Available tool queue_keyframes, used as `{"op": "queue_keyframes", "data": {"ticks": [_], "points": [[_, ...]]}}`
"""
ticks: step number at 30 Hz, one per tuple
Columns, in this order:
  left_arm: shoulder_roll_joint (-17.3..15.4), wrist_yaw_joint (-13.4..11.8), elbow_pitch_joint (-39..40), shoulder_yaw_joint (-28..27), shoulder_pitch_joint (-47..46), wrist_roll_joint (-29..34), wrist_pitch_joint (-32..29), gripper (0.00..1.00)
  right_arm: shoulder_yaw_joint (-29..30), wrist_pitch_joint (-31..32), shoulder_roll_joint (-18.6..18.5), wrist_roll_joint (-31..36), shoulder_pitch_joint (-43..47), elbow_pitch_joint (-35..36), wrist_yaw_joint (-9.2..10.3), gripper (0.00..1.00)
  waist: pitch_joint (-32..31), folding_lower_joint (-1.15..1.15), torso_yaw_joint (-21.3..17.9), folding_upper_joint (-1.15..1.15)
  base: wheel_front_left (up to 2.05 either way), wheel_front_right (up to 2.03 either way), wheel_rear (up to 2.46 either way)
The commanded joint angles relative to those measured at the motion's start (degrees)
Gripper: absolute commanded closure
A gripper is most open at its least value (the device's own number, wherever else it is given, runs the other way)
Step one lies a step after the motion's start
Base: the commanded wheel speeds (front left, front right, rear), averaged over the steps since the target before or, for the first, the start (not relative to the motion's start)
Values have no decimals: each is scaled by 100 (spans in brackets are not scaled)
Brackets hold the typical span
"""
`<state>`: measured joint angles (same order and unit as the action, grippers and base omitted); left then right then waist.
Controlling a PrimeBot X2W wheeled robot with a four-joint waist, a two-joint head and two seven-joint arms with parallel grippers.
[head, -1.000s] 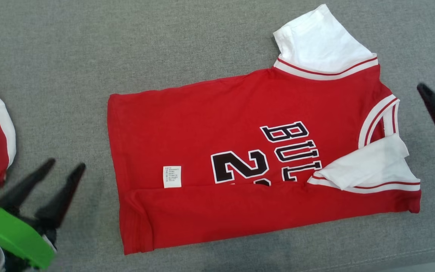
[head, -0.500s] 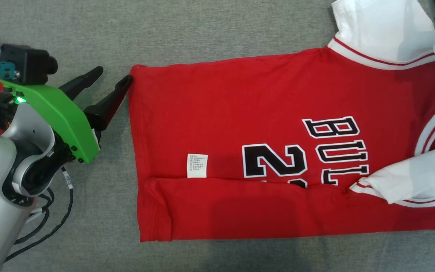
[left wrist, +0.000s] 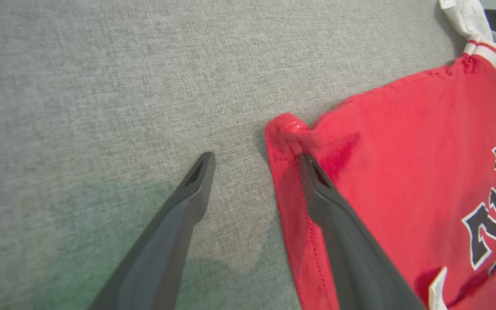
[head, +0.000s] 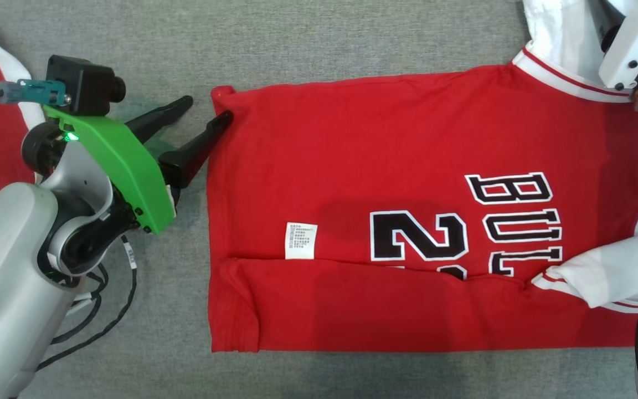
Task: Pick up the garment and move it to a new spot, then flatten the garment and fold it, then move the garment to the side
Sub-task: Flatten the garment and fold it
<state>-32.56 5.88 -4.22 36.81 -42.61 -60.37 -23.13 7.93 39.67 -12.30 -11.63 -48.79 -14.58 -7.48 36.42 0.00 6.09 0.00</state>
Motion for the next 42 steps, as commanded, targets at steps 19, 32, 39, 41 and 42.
{"op": "queue_keyframes", "data": {"ticks": [19,32,39,41,42], "points": [[-50,-9,-33,32,256,47,314,100,-709,-1265,-302,-1265,522,231,-2,100,-705,0,-557,0,0,0,0],[-402,-529,1187,-162,1958,-51,1212,100,-184,-1541,-632,-2060,3005,2081,-2,100,-1739,0,-977,0,0,0,0],[-525,-589,1231,-164,2856,-191,1629,100,-172,-1721,-145,-2173,4114,2381,-2,100,-1841,0,-1177,0,0,0,0],[-509,-612,1166,-128,3034,-149,1742,100,-245,-1850,-43,-2152,4310,2273,-2,100,-1837,0,-1203,0,0,0,0],[-515,-586,1135,-110,3090,-99,1814,100,-300,-1894,-7,-2141,4386,2212,-2,100,-1836,0,-1214,0,0,0,0]]}}
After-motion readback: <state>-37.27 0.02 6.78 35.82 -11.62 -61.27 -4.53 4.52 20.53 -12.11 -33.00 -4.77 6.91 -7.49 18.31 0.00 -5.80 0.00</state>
